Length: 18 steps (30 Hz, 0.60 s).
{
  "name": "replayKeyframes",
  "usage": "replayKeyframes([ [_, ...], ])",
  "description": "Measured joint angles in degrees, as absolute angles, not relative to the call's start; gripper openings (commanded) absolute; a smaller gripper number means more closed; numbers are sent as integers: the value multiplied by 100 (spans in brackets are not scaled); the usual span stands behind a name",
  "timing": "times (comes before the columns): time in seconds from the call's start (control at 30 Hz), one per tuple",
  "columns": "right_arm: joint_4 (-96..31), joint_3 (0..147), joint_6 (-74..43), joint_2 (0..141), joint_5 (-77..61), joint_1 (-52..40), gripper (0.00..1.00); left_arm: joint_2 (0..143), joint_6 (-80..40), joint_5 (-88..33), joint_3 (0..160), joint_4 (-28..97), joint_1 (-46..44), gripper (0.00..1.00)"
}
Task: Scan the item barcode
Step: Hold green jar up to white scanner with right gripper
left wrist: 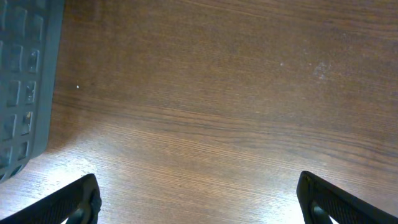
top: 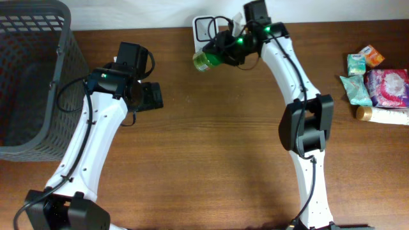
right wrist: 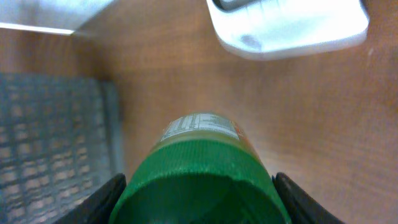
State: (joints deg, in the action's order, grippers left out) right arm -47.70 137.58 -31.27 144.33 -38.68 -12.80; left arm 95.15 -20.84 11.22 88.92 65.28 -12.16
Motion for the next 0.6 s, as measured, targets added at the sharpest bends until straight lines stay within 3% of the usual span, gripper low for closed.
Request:
replayKeyframes([
  [0.1, -2991, 13786, -2812, 14431, -3280, -1435, 54, 9515, -2084, 1122, 8892, 6528, -1216, 99],
  [0.23, -2045, 13791, -2508, 14431, -2744, -1452, 53, 9515, -2084, 1122, 8892, 6532, -1216, 99],
  [0.43, -1715, 13788, -742, 14433, -884, -1732, 53, 9515, -2082, 1122, 8892, 6530, -1216, 99],
  [0.6, -1398, 13788, -106, 14449, -362, -2023, 54, 9515, -2084, 1122, 8892, 6530, -1216, 99],
])
